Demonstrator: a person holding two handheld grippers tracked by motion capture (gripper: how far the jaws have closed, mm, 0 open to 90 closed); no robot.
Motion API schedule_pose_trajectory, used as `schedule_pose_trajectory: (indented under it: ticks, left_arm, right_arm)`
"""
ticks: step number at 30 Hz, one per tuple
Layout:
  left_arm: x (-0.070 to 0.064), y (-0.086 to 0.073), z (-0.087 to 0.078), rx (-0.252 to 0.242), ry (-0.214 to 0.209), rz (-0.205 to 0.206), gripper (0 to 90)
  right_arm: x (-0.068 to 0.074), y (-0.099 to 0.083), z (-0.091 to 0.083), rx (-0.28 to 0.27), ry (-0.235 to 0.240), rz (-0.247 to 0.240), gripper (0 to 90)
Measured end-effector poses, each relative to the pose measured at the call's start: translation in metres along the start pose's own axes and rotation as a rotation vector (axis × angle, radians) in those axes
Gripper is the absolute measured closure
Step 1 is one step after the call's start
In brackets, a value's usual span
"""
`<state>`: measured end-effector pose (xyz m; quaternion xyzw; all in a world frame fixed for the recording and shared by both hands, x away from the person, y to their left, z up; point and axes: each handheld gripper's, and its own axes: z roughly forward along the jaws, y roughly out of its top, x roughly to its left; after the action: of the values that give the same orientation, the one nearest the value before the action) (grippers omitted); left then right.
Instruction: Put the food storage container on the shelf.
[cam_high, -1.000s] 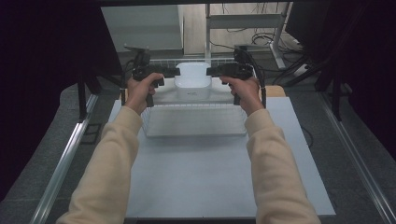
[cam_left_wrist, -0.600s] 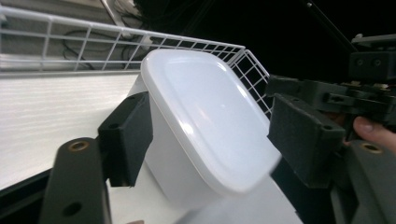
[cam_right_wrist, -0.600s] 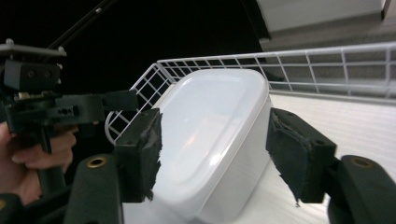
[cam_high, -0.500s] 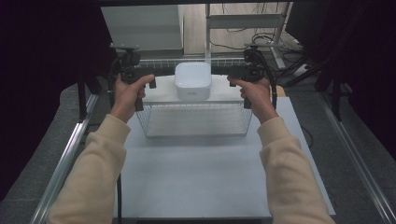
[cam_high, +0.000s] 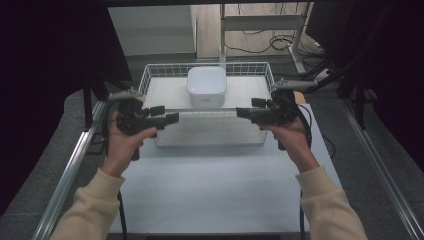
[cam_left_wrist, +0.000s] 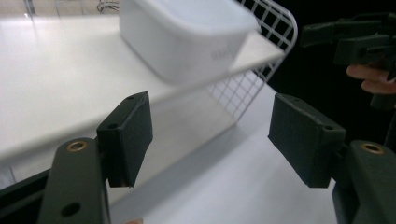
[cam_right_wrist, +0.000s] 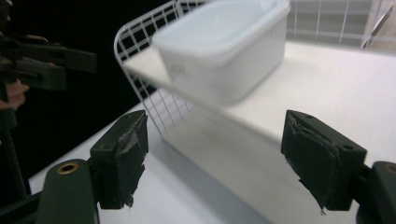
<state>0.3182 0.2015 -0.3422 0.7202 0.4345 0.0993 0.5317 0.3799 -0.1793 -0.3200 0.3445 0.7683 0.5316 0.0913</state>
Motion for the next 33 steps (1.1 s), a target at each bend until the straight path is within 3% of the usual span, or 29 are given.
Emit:
schedule_pose_trajectory:
  ticks: [2,5,10,15,20,24,26,31,33]
  left_arm:
    - [-0.002,-0.021,-0.005,0.002,-0.012,-0.005,29.6]
    - [-0.002,-0.051,-0.01,0.006,0.003,0.002,29.6]
    - [0.006,-0.092,-0.012,0.043,0.074,0.023,29.1]
    - [0.013,-0.126,-0.003,0.108,0.083,-0.008,28.9]
    - [0.014,-0.149,-0.002,0.141,0.093,-0.011,28.7]
    - [0.016,-0.16,-0.001,0.154,0.11,-0.01,28.7]
    - [0.016,-0.162,0.001,0.152,0.112,-0.008,28.5]
    - [0.014,-0.166,0.007,0.173,0.122,0.034,27.7]
    - [0.014,-0.168,0.008,0.179,0.124,0.032,27.6]
  right_arm:
    - [0.006,-0.017,-0.006,0.0,-0.011,-0.04,21.8]
    - [0.011,-0.041,-0.014,0.005,-0.017,-0.076,20.6]
    - [0.013,-0.081,-0.021,0.008,-0.009,-0.07,20.1]
    - [0.013,-0.118,-0.022,0.021,-0.013,-0.059,20.2]
    - [0.007,-0.157,-0.02,0.054,-0.032,-0.044,20.1]
    - [0.001,-0.183,-0.015,0.121,-0.044,-0.014,20.1]
    - [0.0,-0.188,-0.013,0.138,-0.053,-0.011,20.1]
    - [0.0,-0.188,-0.014,0.115,-0.058,0.003,20.1]
    - [-0.001,-0.187,-0.015,0.111,-0.062,0.001,20.1]
